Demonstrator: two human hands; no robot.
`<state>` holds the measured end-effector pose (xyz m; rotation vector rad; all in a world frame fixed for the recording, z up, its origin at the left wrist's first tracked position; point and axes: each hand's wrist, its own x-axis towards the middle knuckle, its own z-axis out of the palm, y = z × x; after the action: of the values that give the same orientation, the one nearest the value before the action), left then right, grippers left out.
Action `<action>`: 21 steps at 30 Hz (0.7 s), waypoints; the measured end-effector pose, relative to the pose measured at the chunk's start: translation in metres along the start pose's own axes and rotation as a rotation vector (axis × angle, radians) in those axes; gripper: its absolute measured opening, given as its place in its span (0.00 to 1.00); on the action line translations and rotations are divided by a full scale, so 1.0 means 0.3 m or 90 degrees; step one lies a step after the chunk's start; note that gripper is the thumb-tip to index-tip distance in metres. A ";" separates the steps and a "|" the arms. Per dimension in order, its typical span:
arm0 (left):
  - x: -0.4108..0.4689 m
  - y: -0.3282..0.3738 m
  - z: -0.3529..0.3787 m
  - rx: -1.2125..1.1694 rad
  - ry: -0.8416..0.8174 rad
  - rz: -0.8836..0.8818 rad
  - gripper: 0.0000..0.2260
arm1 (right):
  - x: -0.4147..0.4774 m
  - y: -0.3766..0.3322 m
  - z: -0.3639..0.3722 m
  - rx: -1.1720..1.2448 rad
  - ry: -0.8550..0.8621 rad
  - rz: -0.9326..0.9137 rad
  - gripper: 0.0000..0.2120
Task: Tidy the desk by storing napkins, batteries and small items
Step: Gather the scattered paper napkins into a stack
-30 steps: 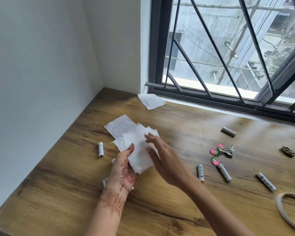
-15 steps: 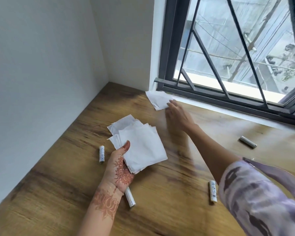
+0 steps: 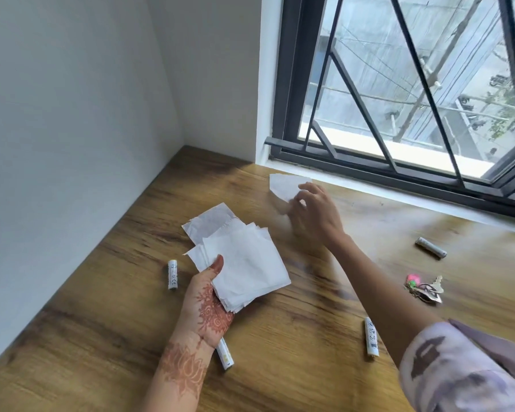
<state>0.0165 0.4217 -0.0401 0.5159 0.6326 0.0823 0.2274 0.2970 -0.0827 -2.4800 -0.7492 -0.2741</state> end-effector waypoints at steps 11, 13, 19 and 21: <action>-0.064 -0.042 -0.024 0.007 -0.014 -0.034 0.13 | -0.297 -0.342 -0.202 0.391 0.166 0.250 0.09; -0.079 -0.059 -0.025 0.020 -0.016 -0.048 0.15 | -0.350 -0.404 -0.182 0.390 0.140 0.227 0.08; -0.123 -0.076 -0.051 0.007 -0.033 -0.022 0.14 | -0.444 -0.385 -0.115 0.352 0.121 0.202 0.05; -0.129 -0.067 -0.064 0.011 -0.029 0.017 0.11 | -0.437 -0.305 -0.131 0.280 0.112 0.181 0.05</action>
<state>-0.0277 0.4038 -0.0419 0.5415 0.5829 0.0898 0.0661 0.2807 -0.0540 -2.0761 -0.3319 -0.1944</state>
